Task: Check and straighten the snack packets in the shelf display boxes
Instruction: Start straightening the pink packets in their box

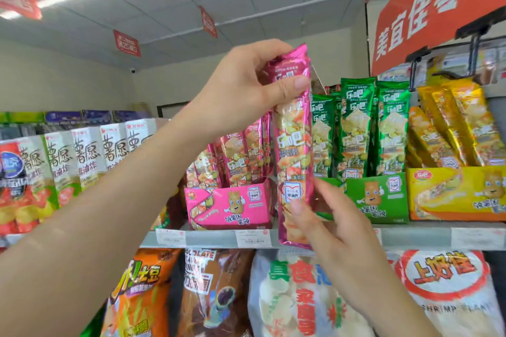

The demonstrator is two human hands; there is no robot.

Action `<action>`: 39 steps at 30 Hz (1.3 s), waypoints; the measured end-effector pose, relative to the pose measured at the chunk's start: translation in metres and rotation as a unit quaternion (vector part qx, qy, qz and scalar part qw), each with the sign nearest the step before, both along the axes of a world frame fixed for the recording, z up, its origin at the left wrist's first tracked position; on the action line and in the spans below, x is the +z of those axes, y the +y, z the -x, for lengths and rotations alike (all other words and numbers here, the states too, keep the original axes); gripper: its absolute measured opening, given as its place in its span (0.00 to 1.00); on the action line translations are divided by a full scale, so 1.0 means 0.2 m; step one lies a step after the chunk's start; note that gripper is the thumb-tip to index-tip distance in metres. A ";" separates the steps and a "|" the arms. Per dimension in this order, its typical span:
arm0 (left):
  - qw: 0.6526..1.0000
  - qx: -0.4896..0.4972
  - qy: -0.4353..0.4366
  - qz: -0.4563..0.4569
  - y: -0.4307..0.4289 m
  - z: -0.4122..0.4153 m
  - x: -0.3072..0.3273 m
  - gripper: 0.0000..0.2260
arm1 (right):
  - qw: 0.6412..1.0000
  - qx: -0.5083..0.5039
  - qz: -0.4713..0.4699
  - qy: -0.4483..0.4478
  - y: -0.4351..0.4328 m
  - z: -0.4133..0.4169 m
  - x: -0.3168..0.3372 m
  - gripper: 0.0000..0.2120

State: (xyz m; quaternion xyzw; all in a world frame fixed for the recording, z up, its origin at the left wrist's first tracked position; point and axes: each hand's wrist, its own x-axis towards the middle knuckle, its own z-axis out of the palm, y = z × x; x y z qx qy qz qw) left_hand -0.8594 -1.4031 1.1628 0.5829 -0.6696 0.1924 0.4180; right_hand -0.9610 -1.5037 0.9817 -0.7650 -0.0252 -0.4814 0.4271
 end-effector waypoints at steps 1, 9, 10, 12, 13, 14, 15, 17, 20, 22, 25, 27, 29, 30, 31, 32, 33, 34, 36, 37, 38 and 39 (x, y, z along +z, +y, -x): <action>1.000 0.009 -0.013 -0.008 0.00 0.00 0.02 0.08 | 1.000 -0.014 -0.001 -0.015 -0.02 -0.02 0.05 0.13; 0.997 0.036 -0.035 -0.055 -0.06 -0.03 0.14 0.28 | 0.990 -0.099 0.080 -0.065 -0.14 -0.15 0.48 0.21; 0.998 0.020 0.017 -0.059 -0.07 -0.05 0.16 0.28 | 0.987 -0.109 0.085 -0.076 -0.16 -0.16 0.51 0.22; 0.995 0.062 0.032 -0.067 -0.07 -0.11 0.19 0.25 | 0.985 -0.122 0.076 -0.092 -0.20 -0.15 0.55 0.27; 0.986 0.135 -0.051 -0.084 -0.08 -0.14 0.20 0.21 | 0.986 -0.124 0.060 -0.099 -0.22 -0.14 0.56 0.30; 0.956 0.211 -0.164 -0.122 -0.08 -0.16 0.20 0.14 | 0.986 -0.124 0.040 -0.108 -0.25 -0.13 0.57 0.33; 0.905 0.276 -0.273 -0.174 -0.08 -0.17 0.18 0.08 | 0.985 -0.122 0.021 -0.117 -0.27 -0.12 0.57 0.36; 0.804 0.328 -0.419 -0.266 -0.14 -0.16 0.11 0.09 | 0.985 -0.113 0.007 -0.131 -0.28 -0.10 0.59 0.39; 0.705 0.318 -0.527 -0.352 -0.26 -0.12 -0.04 0.18 | 0.986 -0.099 0.022 -0.136 -0.28 -0.08 0.59 0.40; 0.640 0.305 -0.562 -0.426 -0.34 -0.11 -0.13 0.18 | 0.986 -0.092 0.025 -0.137 -0.28 -0.08 0.58 0.39; 0.572 0.313 -0.572 -0.497 -0.39 -0.13 -0.24 0.15 | 0.988 -0.073 0.026 -0.133 -0.27 -0.06 0.55 0.36; 0.556 0.312 -0.597 -0.487 -0.39 -0.14 -0.28 0.14 | 0.988 -0.065 0.037 -0.133 -0.27 -0.05 0.52 0.35; 0.579 0.301 -0.608 -0.453 -0.40 -0.15 -0.30 0.10 | 0.988 -0.056 0.045 -0.135 -0.28 -0.05 0.51 0.34; 0.589 0.302 -0.605 -0.443 -0.40 -0.15 -0.28 0.08 | 0.989 -0.047 0.035 -0.137 -0.28 -0.05 0.51 0.33; 0.597 0.312 -0.598 -0.435 -0.40 -0.14 -0.26 0.06 | 0.990 -0.031 0.017 -0.139 -0.28 -0.06 0.52 0.32; 0.608 0.331 -0.585 -0.423 -0.40 -0.14 -0.22 0.03 | 0.990 -0.012 -0.003 -0.140 -0.27 -0.07 0.52 0.30; 0.622 0.354 -0.568 -0.406 -0.40 -0.14 -0.17 0.03 | 0.990 0.005 -0.020 -0.142 -0.26 -0.08 0.54 0.29; 0.636 0.384 -0.545 -0.389 -0.41 -0.16 -0.11 0.07 | 0.989 0.018 -0.032 -0.146 -0.25 -0.09 0.55 0.27; 0.656 0.436 -0.479 -0.387 -0.41 -0.19 0.00 0.09 | 0.985 0.043 -0.057 -0.160 -0.23 -0.11 0.57 0.25; 0.663 0.449 -0.440 -0.406 -0.41 -0.21 0.05 0.07 | 0.982 0.058 -0.071 -0.166 -0.23 -0.13 0.58 0.24; 0.664 0.458 -0.400 -0.436 -0.42 -0.23 0.09 0.06 | 0.979 0.072 -0.084 -0.169 -0.23 -0.15 0.58 0.24; 0.660 0.461 -0.363 -0.469 -0.42 -0.26 0.13 0.07 | 0.977 0.083 -0.095 -0.171 -0.23 -0.18 0.59 0.25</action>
